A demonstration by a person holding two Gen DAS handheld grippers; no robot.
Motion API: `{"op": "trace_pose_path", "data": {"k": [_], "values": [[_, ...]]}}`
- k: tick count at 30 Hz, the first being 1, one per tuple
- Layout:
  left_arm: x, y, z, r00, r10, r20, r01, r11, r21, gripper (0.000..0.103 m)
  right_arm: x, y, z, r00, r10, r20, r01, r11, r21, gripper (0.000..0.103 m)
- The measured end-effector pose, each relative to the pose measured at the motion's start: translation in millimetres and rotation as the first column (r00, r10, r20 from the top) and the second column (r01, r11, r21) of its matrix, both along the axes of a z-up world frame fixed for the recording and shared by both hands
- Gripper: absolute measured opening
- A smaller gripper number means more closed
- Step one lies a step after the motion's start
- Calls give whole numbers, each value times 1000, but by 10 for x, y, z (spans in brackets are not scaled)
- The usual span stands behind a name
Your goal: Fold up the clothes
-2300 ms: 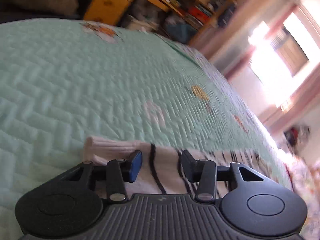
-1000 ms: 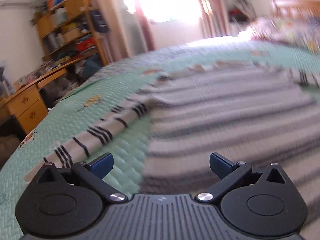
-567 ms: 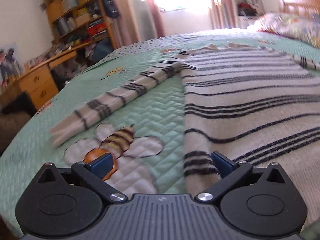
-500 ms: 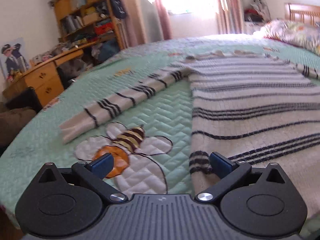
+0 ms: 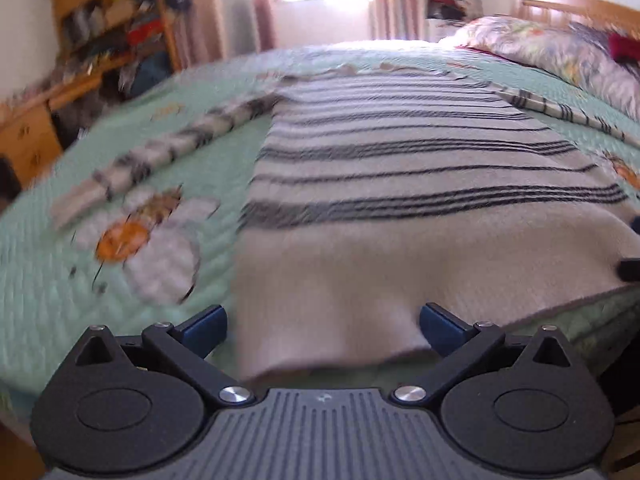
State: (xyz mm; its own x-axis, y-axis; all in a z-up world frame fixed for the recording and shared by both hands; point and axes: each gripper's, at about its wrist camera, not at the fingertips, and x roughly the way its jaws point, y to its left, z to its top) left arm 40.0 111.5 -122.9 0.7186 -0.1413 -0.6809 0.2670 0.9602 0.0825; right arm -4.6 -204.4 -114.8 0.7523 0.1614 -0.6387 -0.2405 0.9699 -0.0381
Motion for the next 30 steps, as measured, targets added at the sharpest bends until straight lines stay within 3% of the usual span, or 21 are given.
{"op": "trace_pose_path", "data": {"k": [3, 6, 10, 15, 17, 20, 23, 26, 30], "values": [[-92, 183, 83, 997, 68, -29, -69, 997, -30, 102, -131, -209, 91, 996, -92, -2, 92, 996, 10, 77], [-114, 137, 252, 998, 55, 14, -54, 997, -46, 102, -206, -337, 232, 984, -175, 41, 172, 983, 65, 77], [-7, -151, 442, 998, -6, 66, 9, 999, -49, 102, -65, -229, 379, 984, -160, 79, 145, 975, 167, 77], [119, -577, 414, 988, -121, 96, 121, 993, 8, 102, 246, 155, 395, 990, -83, 115, 66, 987, 146, 77], [187, -655, 293, 991, -124, 48, 123, 992, 29, 102, 361, 274, 330, 992, -64, 108, 51, 992, 118, 77], [173, -636, 240, 993, -116, 22, 116, 993, 18, 99, 441, 295, 124, 998, -67, 21, 66, 997, 49, 77], [141, -565, 378, 986, -141, 91, 142, 990, -7, 102, 325, 147, 41, 999, -46, -15, 47, 996, 72, 77], [375, -601, 388, 988, -126, 94, 129, 991, -27, 102, 264, 36, 188, 999, -22, 33, 19, 995, 95, 77], [643, -715, 329, 994, -81, 76, 86, 995, -60, 102, 541, -59, 364, 987, -117, 114, 102, 986, 131, 81]]}}
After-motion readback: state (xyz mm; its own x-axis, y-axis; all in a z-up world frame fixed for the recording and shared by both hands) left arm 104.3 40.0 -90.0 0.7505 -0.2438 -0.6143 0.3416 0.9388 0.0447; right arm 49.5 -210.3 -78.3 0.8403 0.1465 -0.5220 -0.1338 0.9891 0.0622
